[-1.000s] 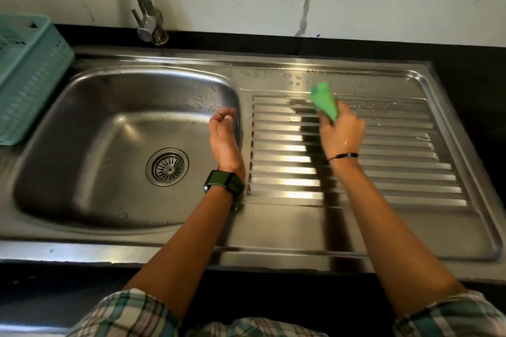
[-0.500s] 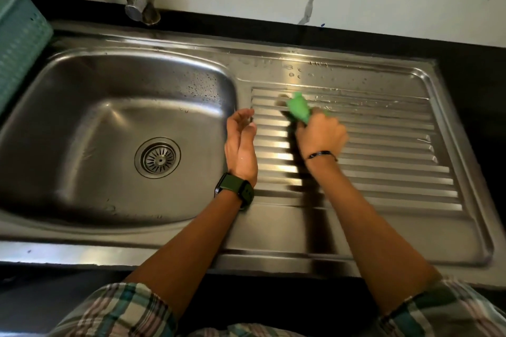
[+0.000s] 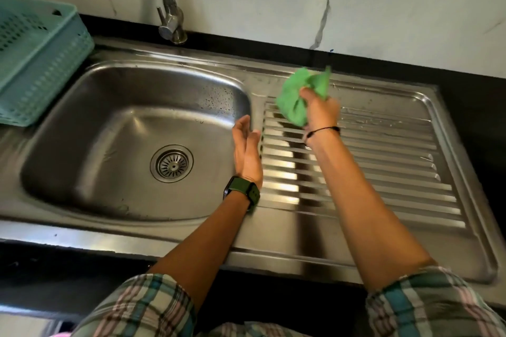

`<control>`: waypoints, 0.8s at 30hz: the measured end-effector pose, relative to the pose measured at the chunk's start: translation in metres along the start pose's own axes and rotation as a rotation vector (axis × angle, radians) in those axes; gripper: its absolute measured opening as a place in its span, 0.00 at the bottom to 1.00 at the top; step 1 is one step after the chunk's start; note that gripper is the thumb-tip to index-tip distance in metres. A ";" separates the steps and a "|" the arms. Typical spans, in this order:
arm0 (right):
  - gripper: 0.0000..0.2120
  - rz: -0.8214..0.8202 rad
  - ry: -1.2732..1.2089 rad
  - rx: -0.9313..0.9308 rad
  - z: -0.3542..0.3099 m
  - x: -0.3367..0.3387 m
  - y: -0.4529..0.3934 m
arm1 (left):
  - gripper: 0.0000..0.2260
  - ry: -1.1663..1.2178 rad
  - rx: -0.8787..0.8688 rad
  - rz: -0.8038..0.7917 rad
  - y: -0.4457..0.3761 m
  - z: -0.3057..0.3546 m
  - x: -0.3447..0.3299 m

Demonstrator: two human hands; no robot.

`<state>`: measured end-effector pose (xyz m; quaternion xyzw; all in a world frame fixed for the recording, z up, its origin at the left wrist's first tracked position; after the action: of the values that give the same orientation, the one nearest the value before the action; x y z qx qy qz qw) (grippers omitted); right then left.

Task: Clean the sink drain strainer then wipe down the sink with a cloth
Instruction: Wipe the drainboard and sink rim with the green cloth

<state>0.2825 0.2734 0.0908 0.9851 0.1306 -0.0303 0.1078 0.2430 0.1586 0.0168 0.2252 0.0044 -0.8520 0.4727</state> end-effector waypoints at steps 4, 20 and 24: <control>0.06 0.001 0.379 0.399 0.000 0.024 -0.002 | 0.17 0.005 -0.009 -0.013 0.000 0.001 -0.001; 0.26 -0.694 1.535 0.713 0.070 0.018 0.006 | 0.23 0.072 -0.025 0.128 -0.011 0.003 -0.016; 0.26 -0.713 1.540 0.681 0.069 -0.026 -0.023 | 0.26 -0.008 -0.051 0.076 -0.010 0.005 -0.018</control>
<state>0.2489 0.2731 0.0209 0.6128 0.4471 0.5668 -0.3214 0.2408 0.1770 0.0262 0.2097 0.0157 -0.8339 0.5103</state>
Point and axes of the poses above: each hand's wrist, its own y-axis away from the middle knuckle, its own x-axis out of the back of the hand, z = x × y, the point moved 1 cm from there along -y, towards the middle knuckle, and after that the axes turned 5 degrees about x, right-handed, at the moved point
